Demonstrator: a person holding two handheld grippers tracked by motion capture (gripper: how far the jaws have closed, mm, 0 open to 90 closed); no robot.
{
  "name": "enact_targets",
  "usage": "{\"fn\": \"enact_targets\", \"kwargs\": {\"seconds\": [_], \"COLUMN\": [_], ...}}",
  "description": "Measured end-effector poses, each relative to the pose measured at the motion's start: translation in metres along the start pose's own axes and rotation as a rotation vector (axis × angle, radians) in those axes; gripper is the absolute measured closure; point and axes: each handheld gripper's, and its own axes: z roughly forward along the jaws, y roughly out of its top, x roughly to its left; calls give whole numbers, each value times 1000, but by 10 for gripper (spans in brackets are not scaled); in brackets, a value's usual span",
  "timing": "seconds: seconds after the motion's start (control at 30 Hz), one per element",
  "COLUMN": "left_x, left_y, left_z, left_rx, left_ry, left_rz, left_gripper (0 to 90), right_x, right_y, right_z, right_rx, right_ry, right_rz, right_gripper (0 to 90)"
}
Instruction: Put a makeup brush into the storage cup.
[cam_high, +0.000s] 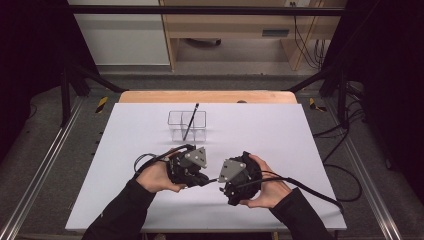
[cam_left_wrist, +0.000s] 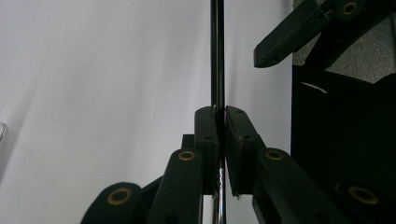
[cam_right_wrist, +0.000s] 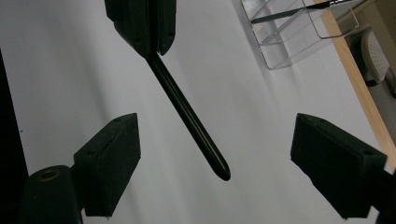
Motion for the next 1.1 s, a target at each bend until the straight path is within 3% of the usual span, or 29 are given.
{"fn": "enact_targets", "kwargs": {"seconds": [0.33, 1.1], "left_x": [0, -2], "left_y": [1, 3], "left_z": [1, 3], "left_rx": [7, 27], "left_ry": [-9, -28], "left_rz": [1, 26], "left_gripper": [833, 833], "right_x": [8, 13], "right_y": [2, 8], "right_z": [5, 13], "right_rx": [17, 39], "right_ry": [-4, 7], "right_rz": [-91, -198], "right_gripper": [311, 616]}}
